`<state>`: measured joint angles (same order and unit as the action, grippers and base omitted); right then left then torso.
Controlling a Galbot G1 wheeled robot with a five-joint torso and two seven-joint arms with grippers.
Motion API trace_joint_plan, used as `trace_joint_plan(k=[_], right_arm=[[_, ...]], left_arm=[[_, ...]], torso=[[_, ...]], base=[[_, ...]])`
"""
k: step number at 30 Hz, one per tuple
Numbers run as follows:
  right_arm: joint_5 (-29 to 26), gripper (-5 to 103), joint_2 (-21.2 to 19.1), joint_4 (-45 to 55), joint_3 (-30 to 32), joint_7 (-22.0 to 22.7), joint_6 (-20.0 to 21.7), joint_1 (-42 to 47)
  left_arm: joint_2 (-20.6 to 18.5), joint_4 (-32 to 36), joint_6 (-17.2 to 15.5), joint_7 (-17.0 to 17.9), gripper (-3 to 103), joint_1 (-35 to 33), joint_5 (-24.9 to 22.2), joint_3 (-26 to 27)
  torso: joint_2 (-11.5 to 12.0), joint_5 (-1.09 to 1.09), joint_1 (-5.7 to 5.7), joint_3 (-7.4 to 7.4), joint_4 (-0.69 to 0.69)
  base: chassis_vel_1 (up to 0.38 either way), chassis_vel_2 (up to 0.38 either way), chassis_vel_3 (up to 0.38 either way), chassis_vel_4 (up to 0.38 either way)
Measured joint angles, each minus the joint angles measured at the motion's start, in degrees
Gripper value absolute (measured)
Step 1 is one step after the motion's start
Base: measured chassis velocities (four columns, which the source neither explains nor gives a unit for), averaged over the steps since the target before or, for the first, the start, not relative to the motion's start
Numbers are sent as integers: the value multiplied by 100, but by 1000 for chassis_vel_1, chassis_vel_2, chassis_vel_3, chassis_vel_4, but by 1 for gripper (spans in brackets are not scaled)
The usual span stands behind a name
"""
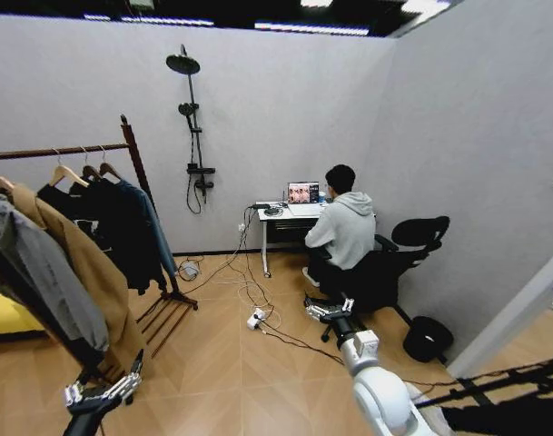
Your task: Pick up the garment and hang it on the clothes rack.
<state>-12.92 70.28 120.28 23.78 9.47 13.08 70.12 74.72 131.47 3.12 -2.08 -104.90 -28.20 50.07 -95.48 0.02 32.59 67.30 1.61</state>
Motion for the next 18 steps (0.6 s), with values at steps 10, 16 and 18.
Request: trace_joint_plan(k=[10,16,18], right_arm=[[59,100,43,-16,-34,-2,-8,11],[84,100,57,-45,-110,6,-3,-44],[89,100,59,-52,-119,7,-2,-48]], left_arm=[[0,0,0,0,100,0,0,0],[0,0,0,0,100,0,0,0],[0,0,0,0,100,0,0,0]], torso=[[0,-1,0,0,1],[0,-1,1,1,0],[0,-1,1,0,1]], base=[[188,-179,-185,180],[157,-165,-166,170],[172,-192,-162,175]])
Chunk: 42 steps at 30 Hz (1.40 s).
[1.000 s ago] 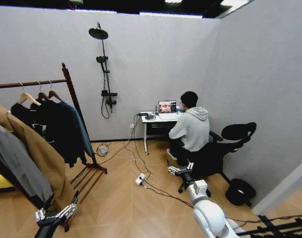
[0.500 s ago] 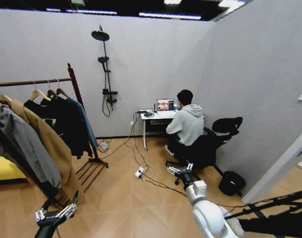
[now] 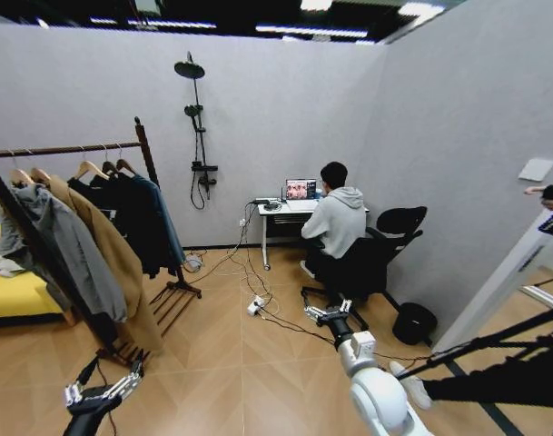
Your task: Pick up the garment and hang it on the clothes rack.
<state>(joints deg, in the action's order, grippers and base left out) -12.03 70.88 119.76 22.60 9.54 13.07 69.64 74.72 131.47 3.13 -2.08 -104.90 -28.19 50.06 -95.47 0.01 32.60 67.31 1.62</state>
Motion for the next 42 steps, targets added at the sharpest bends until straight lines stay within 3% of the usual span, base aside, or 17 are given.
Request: trace_joint_plan(k=[26,42], right_arm=[[108,100,45,-131,-119,-19,-163,4],[125,100,88,-241,-76,-40,-220,-76]], left_arm=[[0,0,0,-1,100,-1,0,0],[0,0,0,0,100,1,0,0]], torso=[[-2,1,-5,-1,0],[1,-1,2,1,0]], base=[[172,-171,-168,166],[4,-2,-11,6]])
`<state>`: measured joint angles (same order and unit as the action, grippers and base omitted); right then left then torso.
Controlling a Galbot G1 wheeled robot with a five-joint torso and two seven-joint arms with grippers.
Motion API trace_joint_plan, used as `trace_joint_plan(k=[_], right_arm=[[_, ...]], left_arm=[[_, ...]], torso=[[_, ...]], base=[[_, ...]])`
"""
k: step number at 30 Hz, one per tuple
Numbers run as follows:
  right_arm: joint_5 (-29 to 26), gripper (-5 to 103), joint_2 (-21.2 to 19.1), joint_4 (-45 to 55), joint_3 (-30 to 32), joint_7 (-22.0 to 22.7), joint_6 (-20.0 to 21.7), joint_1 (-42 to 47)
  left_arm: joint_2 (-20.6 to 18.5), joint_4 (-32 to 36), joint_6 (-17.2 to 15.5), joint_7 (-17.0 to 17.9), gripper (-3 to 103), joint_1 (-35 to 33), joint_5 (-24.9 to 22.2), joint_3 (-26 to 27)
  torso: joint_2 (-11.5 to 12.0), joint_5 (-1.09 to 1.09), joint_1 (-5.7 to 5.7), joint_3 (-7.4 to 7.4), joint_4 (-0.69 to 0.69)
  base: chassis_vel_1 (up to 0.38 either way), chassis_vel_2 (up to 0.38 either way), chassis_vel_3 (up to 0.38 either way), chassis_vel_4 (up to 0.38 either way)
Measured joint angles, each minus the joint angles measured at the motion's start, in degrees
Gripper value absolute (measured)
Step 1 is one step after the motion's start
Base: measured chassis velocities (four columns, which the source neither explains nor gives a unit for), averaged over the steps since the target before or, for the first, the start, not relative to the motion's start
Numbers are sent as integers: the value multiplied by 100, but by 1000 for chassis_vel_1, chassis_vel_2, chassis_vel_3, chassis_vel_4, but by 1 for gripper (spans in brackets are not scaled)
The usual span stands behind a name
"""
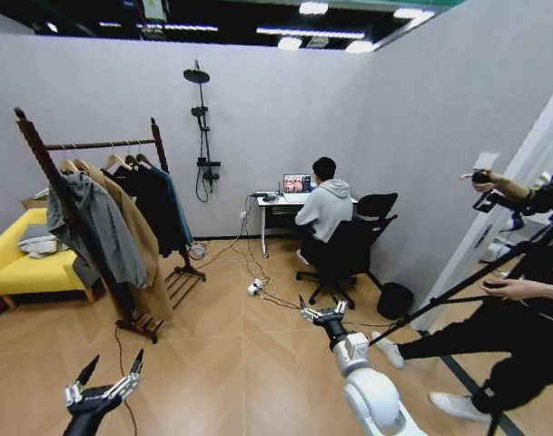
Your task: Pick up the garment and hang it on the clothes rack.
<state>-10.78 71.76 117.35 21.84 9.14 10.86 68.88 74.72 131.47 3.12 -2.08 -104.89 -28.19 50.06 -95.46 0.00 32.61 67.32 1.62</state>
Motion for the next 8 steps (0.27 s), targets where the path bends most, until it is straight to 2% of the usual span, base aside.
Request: trace_joint_plan(k=[8], right_arm=[[-4,100,10,-2,52,32,4,30]], left_arm=[[0,0,0,0,100,0,0,0]], torso=[[-1,0,-2,-1,0]], base=[[0,0,0,0]])
